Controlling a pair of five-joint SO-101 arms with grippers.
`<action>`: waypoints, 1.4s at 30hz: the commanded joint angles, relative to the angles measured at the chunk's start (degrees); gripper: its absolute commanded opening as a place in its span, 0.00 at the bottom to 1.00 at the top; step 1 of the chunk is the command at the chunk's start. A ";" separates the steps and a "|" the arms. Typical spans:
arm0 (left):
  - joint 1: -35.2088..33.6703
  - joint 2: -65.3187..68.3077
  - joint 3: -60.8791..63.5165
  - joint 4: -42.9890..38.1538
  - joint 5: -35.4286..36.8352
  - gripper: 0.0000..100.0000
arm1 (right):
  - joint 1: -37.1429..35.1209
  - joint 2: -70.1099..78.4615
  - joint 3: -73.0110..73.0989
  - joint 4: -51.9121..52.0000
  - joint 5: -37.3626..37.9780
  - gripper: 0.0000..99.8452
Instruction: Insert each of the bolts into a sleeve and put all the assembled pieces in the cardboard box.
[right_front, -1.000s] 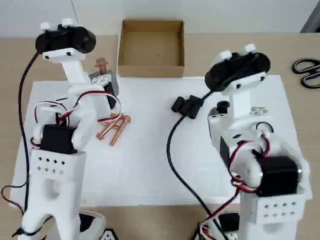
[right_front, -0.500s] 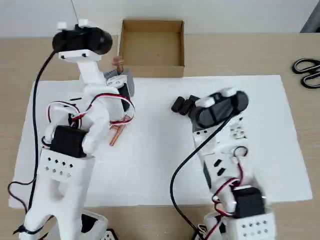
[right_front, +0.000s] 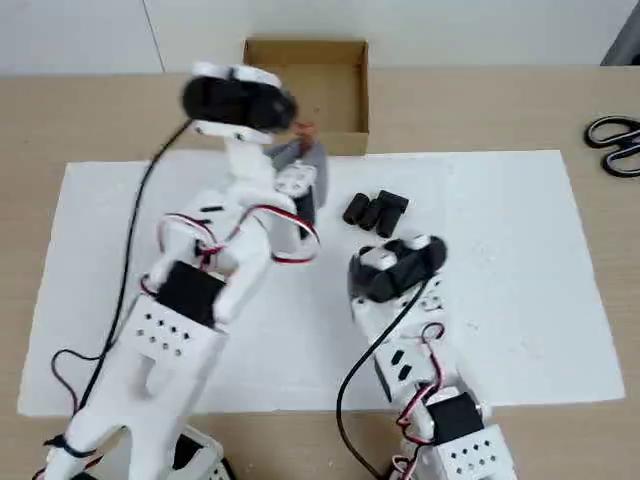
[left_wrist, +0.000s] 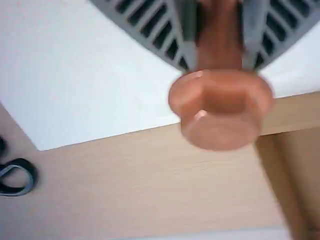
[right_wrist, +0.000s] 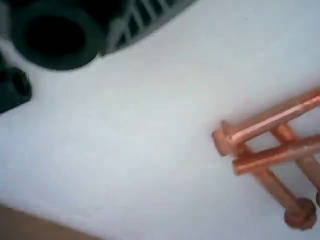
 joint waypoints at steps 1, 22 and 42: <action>2.55 -2.02 4.26 -8.53 -3.78 0.01 | -1.27 -1.80 -0.18 -1.54 -0.53 0.00; 6.24 -5.10 21.05 -25.58 0.88 0.01 | -1.63 -2.24 -0.44 -1.27 -4.22 0.00; 9.23 -10.29 25.54 -25.49 4.04 0.01 | -4.26 -2.24 -1.32 -1.27 -4.31 0.00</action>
